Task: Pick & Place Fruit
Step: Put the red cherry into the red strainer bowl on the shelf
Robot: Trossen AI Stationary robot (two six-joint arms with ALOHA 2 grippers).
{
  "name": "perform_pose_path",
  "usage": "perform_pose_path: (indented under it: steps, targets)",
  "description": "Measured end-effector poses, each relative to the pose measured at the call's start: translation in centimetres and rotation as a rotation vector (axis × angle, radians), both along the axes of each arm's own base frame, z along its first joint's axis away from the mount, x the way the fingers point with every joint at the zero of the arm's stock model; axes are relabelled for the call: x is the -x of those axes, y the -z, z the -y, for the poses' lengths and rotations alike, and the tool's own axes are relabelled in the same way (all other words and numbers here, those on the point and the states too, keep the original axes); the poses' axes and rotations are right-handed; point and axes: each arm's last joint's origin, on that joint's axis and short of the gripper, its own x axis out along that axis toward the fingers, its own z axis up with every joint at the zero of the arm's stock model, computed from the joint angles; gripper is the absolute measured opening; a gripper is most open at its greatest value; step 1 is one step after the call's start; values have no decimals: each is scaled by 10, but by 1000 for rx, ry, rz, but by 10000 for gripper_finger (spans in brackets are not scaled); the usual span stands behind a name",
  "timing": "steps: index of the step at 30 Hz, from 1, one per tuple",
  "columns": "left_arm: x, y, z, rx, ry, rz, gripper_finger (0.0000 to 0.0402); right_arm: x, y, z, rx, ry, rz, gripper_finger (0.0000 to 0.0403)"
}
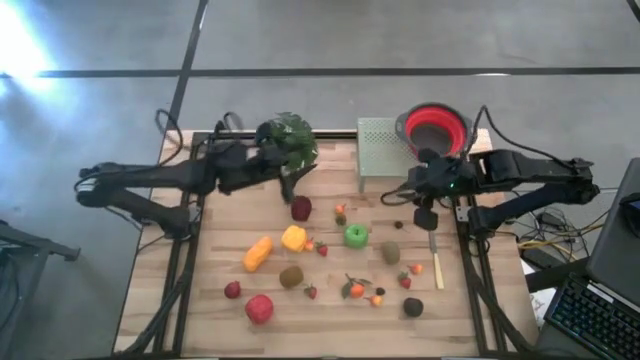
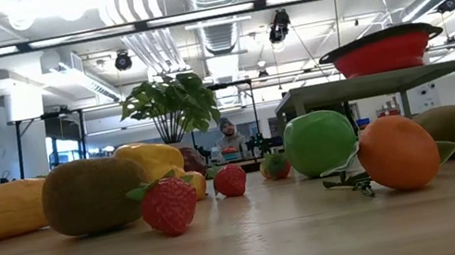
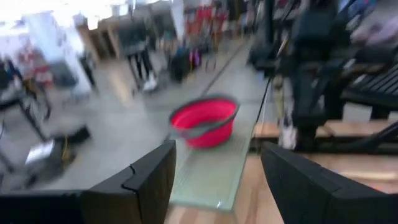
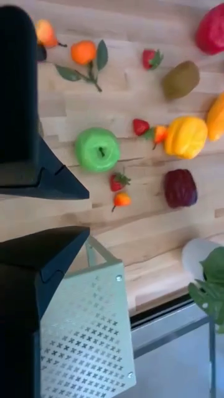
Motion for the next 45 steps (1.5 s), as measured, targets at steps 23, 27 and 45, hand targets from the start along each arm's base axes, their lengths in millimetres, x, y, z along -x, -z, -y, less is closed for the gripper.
perform_pose_path:
  steps: [23, 27, 45]
  targets:
    - [68, 45, 18, 151, 85, 88, 241, -5, 74, -50, -118, 139, -184, 74]
    - [68, 51, 26, 169, 104, 37, 240, -2, 77, -57, -114, 102, -195, 86]
    - [57, 74, 31, 163, 69, -131, 241, 13, 101, -73, -225, 253, -258, 87]
